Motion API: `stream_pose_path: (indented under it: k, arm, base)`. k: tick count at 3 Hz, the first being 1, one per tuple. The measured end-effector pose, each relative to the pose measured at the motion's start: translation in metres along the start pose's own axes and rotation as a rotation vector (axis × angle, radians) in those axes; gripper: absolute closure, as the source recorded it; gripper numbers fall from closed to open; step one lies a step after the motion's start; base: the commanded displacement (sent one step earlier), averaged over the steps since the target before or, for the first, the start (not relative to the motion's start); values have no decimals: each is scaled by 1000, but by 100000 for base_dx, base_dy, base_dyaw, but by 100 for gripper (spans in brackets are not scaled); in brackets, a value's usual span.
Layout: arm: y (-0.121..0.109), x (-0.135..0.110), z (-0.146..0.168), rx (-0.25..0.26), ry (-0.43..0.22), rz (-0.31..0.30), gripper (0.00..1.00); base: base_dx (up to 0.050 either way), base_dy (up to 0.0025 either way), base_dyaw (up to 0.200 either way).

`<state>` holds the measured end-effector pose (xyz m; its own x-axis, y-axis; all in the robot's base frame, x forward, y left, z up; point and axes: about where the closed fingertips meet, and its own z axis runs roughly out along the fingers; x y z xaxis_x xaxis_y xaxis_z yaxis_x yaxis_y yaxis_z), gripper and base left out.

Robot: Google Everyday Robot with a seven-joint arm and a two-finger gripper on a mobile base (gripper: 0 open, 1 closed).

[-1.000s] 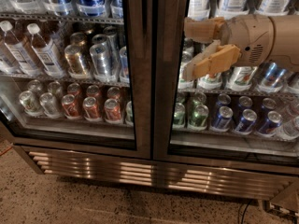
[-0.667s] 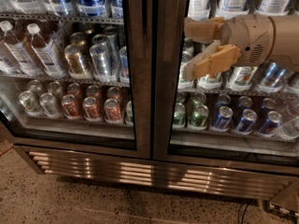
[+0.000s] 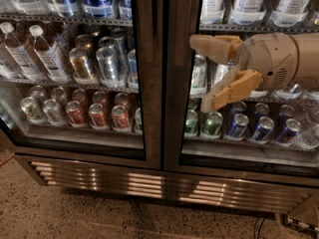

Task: Open right fridge door

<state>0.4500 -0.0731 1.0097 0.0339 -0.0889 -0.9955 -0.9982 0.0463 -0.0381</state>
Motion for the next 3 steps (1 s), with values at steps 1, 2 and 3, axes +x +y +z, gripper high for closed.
stream_pose_path:
  k: [1, 2, 3]
  arm:
    - [0, 0, 0, 0, 0, 0, 0]
    - [-34, -30, 13, 36, 2, 10, 0]
    - [-34, -30, 13, 36, 2, 10, 0]
  base:
    - [0, 0, 0]
    - [0, 0, 0]
    - [-2637, -224, 16999]
